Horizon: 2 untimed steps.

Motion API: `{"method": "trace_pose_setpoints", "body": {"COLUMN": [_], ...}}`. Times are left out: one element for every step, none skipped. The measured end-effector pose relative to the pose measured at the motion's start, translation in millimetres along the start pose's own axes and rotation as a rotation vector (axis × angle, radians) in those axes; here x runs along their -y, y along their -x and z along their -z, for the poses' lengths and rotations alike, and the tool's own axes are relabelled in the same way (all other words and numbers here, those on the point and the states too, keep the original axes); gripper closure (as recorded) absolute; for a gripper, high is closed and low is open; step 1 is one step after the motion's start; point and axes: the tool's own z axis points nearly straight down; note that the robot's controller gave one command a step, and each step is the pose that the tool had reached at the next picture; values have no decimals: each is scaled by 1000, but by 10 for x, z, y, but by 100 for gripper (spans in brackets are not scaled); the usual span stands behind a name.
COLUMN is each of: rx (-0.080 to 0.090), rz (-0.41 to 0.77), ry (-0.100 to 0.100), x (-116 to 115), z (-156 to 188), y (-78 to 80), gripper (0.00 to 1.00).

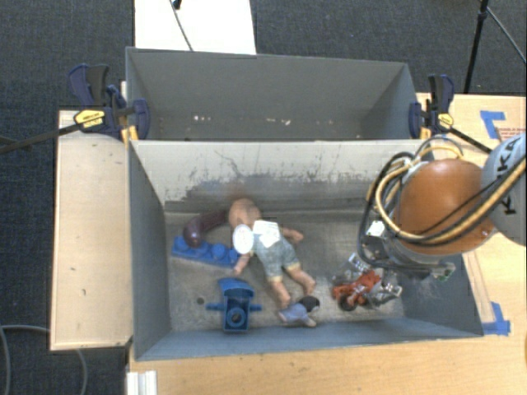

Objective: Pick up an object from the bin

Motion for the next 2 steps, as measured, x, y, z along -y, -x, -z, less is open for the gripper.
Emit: {"method": "trace_pose_setpoints", "body": {"rx": [-4, -13], "rz": [0, 0], "ry": [3, 14], "x": [-9, -31], "z": [28, 178], "y": [-7, -23], "gripper": [100, 100]}}
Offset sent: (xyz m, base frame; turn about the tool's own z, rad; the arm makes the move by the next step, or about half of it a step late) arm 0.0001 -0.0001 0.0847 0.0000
